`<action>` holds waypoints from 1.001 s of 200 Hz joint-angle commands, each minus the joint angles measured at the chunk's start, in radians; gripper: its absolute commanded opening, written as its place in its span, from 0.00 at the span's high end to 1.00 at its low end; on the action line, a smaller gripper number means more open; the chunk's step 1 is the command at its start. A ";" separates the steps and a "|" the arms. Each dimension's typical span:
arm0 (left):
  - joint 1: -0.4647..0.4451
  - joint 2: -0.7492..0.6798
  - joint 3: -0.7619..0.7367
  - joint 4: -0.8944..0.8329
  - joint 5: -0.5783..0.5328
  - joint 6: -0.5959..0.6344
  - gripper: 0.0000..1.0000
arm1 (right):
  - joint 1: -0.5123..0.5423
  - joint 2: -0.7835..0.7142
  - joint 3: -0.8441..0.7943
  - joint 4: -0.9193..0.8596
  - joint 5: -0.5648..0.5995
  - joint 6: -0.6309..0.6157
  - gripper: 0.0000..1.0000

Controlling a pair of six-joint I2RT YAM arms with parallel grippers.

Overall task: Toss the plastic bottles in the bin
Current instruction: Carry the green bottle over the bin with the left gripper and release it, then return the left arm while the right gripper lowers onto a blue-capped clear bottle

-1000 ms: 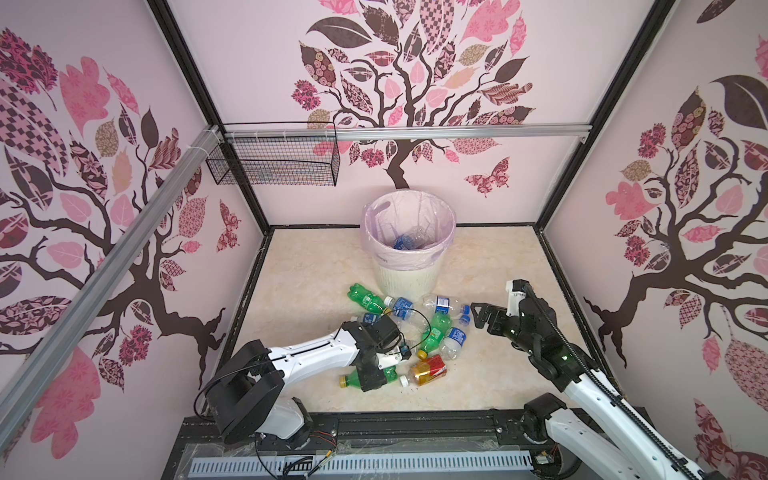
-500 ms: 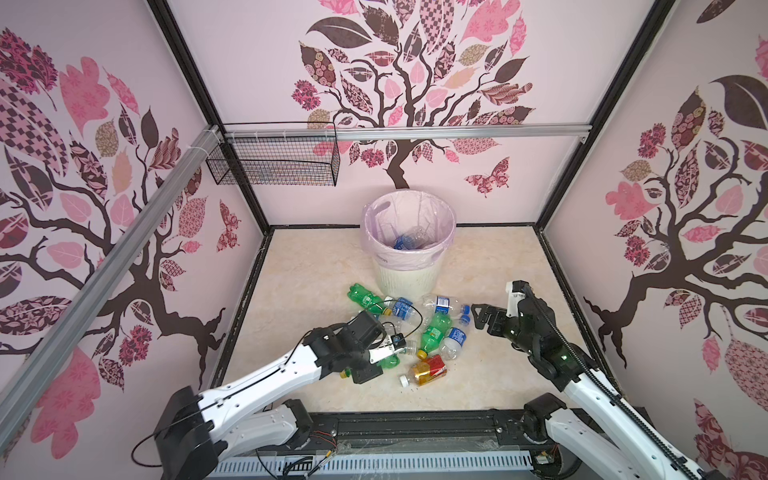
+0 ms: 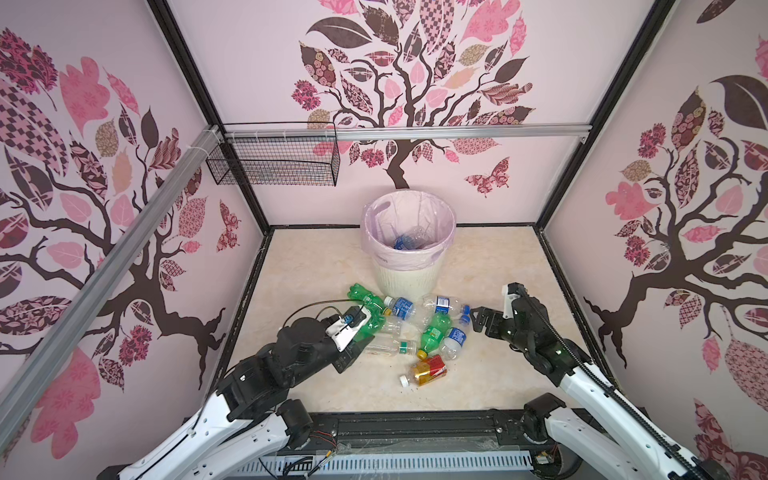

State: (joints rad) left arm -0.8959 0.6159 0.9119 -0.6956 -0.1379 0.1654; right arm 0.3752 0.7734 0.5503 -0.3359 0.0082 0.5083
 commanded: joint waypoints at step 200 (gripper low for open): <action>0.412 0.428 0.399 0.110 0.028 -0.130 0.05 | 0.001 0.218 0.038 -0.103 -0.197 -0.020 0.06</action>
State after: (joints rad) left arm -0.4877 1.2057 1.5024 -0.4717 0.0097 0.0097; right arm 0.3756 0.9421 0.5743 -0.4480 -0.1341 0.4927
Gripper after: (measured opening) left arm 0.949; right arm 0.952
